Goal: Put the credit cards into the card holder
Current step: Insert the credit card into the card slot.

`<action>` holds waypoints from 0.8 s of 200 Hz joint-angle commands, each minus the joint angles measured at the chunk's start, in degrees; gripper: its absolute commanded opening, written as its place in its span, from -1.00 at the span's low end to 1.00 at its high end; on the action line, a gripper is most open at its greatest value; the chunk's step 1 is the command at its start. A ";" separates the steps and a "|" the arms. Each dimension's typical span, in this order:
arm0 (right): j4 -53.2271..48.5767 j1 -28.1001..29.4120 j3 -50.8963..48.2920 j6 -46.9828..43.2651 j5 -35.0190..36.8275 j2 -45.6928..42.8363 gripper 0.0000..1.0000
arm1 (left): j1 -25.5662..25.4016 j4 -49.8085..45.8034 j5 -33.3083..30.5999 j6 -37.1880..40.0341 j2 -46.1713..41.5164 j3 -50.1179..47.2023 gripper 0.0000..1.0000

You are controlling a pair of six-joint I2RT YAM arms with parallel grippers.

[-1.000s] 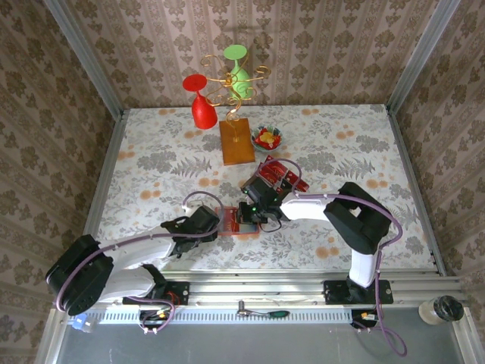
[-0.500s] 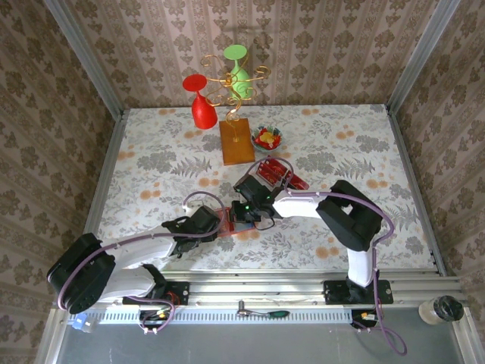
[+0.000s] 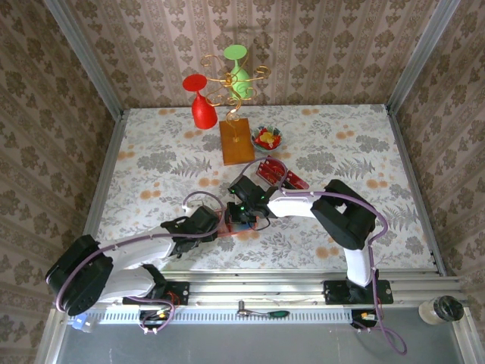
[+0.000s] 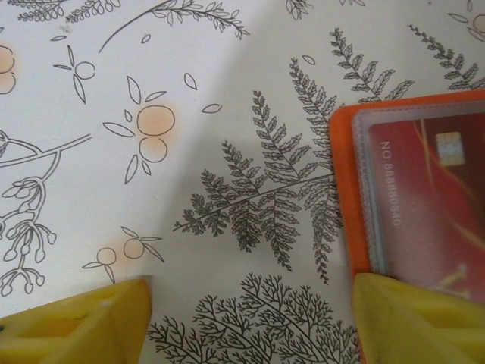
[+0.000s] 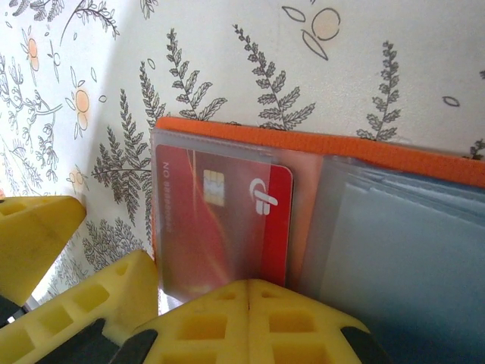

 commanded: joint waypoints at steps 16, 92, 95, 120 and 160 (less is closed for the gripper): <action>-3.76 0.18 0.51 -1.89 -0.05 -2.97 -0.91 | 1.92 -1.44 1.48 -0.66 -3.44 -1.32 0.44; -5.13 -0.58 0.73 -3.35 0.66 -3.81 -0.88 | 4.20 -3.60 1.66 -0.75 -6.70 -2.33 0.43; -5.08 -0.55 0.71 -3.35 0.66 -3.75 -0.88 | 4.28 -3.66 1.60 -0.75 -6.78 -2.33 0.43; -4.27 -0.60 0.75 -3.04 0.53 -2.37 -0.89 | 4.41 -4.39 1.49 -0.53 -7.13 -1.89 0.43; -3.72 -0.45 1.41 -2.67 -0.18 -0.26 -0.89 | 4.92 -4.67 1.70 -0.10 -7.28 -1.58 0.43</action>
